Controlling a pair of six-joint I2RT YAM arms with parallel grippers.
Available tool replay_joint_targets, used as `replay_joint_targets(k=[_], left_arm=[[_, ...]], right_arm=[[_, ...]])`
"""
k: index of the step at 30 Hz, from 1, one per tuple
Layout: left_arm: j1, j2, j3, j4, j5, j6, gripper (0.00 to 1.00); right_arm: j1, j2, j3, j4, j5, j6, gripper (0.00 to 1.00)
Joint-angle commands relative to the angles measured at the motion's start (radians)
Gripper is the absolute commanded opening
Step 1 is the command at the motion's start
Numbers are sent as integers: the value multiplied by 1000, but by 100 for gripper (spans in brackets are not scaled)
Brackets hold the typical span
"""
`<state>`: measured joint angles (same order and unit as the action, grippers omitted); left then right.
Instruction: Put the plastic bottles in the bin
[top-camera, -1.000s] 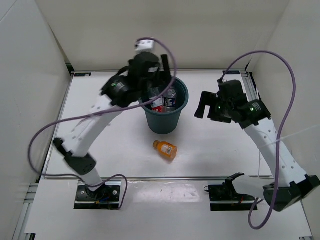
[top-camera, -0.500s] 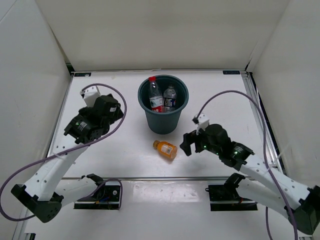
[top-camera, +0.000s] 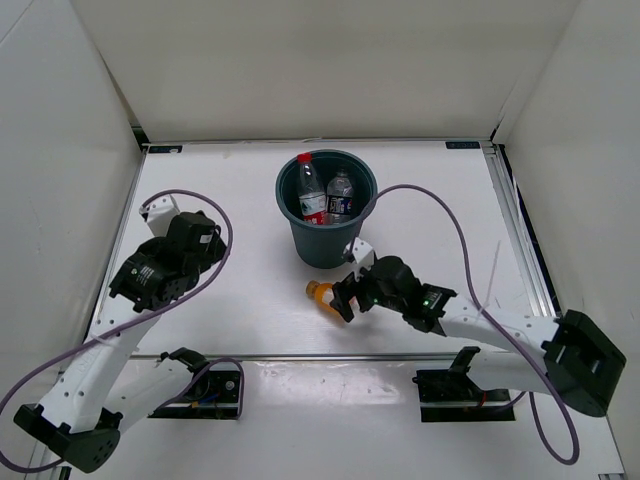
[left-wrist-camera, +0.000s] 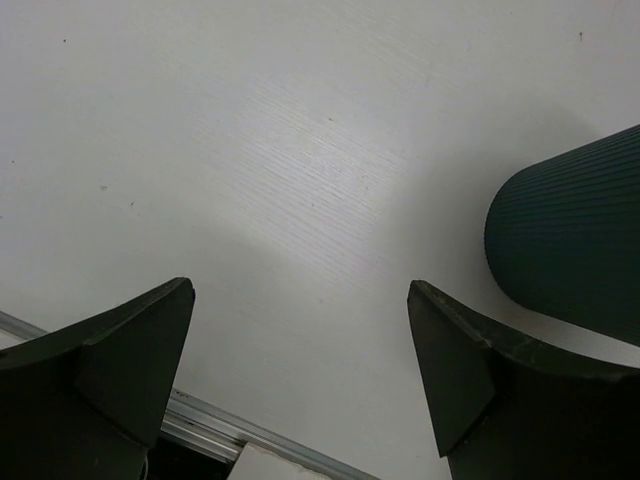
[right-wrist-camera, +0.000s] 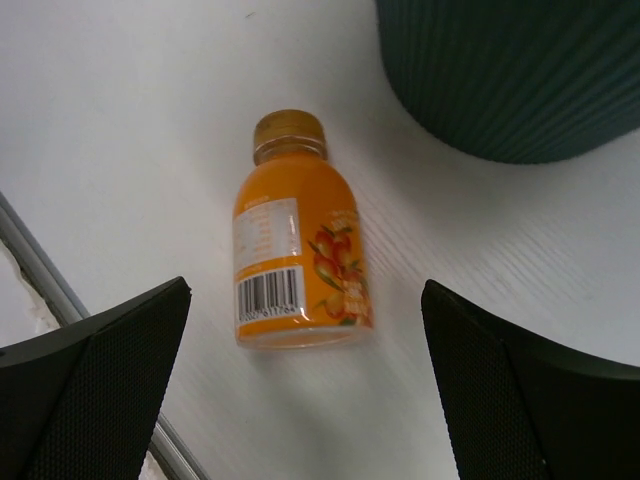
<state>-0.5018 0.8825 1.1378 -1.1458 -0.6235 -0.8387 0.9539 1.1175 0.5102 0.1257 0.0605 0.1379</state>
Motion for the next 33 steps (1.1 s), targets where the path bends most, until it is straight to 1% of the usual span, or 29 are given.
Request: replay_joint_targets(k=[1,5,8,9,10,12,13,16,17,19,20,21,22,23,24,25,27,28,29,30,31,32,33], left_arm=[[5,-8,-10,-31,19,1,100],[5,-8,-10,-40,30,1,100],[5,-8,-10,-49,30,10,100],[5,-8,-10,-58,30,19,100],[5,-8,-1,-58,30,29,100],[5,-8,-1,-58,30,29,100],[5,-8,-1,-58,30,29,100],[5,-8,-1,-58,19,29,100],[5,-8,-10,-58,10,20,100],[5,-19,-10,-58,10,20,100],[5,-19,-10,-58,19,20,100],[5,-28,-10,-49,19,20,100],[5,-28,-10,-49,19,20,100],[5,-28,-10,-40,19,20,100],[5,-39,-10,-40,19,20,100],[5,-39,-19,-25,19,20,100],[5,-48,-35,-11,19,20,100],[5,-48,-48,0,19,20,100],[5,-48,-61,11,19,9,100],[5,-48,-61,11,30,9,100],[5,-48,-73,24,39,9,100],[5,-48,-87,43,39,9,100],[5,-48,-87,43,50,9,100]], right_arm=[[5,66,27,133,-94,-35,100],[5,168,50,146,-120,-44,100],[-6,215,59,134,-134,-8,100],[-15,215,59,134,-146,-8,98],[-15,225,59,108,-146,-8,93],[-15,225,68,72,-178,2,86],[-15,216,80,49,-179,2,78],[-15,167,106,-61,-188,14,68],[-15,148,119,-137,-188,35,60],[-15,73,158,-249,-197,48,50],[-6,42,200,-364,-186,48,44],[15,9,218,-420,-157,48,42],[29,-68,234,-469,-137,48,40],[42,-109,249,-512,-120,48,37],[61,-149,289,-596,-108,48,34],[62,-218,319,-636,-94,63,32],[72,-264,391,-725,-45,88,31],[72,-277,481,-748,-9,103,28],[72,-277,534,-768,34,103,26],[72,-227,588,-797,85,79,24],[72,-197,685,-798,164,53,24],[60,-162,729,-785,188,16,24],[51,-80,769,-769,199,-29,23]])
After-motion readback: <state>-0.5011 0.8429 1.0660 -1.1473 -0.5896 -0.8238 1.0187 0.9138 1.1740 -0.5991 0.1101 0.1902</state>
